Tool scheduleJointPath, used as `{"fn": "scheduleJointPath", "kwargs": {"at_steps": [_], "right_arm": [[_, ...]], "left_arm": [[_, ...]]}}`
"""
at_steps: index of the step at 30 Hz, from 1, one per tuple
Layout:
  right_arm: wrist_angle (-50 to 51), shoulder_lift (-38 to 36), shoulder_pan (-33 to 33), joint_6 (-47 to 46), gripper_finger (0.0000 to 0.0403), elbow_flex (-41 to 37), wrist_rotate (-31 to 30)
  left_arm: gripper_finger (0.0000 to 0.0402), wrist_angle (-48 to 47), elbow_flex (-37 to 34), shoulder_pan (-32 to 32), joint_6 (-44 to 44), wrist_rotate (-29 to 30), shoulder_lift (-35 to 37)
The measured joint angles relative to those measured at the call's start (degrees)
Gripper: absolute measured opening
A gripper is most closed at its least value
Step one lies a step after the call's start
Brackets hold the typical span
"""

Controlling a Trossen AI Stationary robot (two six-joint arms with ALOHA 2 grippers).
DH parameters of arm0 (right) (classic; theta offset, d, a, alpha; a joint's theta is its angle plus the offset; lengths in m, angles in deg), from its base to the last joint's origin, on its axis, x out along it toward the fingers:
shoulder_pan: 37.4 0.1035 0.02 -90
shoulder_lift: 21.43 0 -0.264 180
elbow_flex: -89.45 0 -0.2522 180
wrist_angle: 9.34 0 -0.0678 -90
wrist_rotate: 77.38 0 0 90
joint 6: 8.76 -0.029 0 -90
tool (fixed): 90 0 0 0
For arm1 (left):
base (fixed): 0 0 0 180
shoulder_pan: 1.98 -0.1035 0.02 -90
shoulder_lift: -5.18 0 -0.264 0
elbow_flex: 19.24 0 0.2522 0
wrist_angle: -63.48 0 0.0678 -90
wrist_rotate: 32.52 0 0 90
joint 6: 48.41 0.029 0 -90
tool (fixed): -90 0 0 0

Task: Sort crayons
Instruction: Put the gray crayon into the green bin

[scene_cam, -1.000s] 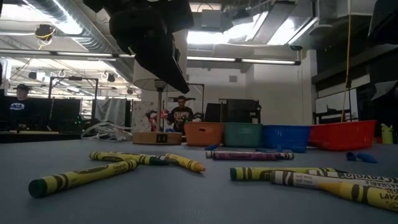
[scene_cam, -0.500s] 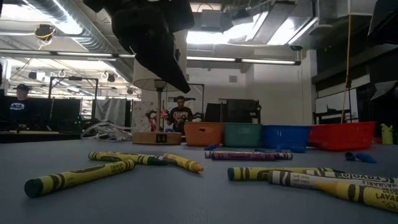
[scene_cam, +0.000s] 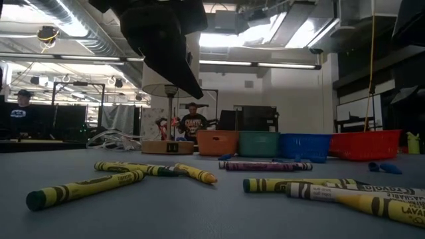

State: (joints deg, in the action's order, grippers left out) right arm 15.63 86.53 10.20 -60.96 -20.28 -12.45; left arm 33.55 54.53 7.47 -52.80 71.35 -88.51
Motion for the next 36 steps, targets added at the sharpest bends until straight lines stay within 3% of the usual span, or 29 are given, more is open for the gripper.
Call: {"fn": "scheduleJointPath", "kwargs": {"at_steps": [5, 13, 20, 29, 36], "right_arm": [[0.4, 0.0, 0.0, 0.1, 0.0008, 0.0, 0.0], [0.6, -0.2, 0.0, 0.2, 0.0025, 0.0, -0.4], [1.7, -3.6, 0.0, 4.3, 0.0013, -0.2, -1.7], [9.6, -11.8, -1.2, 14.2, 0.0017, -0.1, -13.4], [20.8, -19.3, -8.5, 23.7, 0.0021, 0.0, -24.4]], "left_arm": [[0.0080, 0.0, 0.0, 0.0, -0.1, 0.0, 0.0], [0.0080, 0.0, 0.0, 0.0, -0.1, 0.0, 0.0], [0.0080, 0.0, 0.0, 0.0, 0.0, 0.0, 0.0], [0.0080, 0.4, 0.0, 0.0, 0.0, 0.0, 0.0], [0.0080, 0.4, 0.0, 0.0, -0.1, 0.0, 0.0]]}}
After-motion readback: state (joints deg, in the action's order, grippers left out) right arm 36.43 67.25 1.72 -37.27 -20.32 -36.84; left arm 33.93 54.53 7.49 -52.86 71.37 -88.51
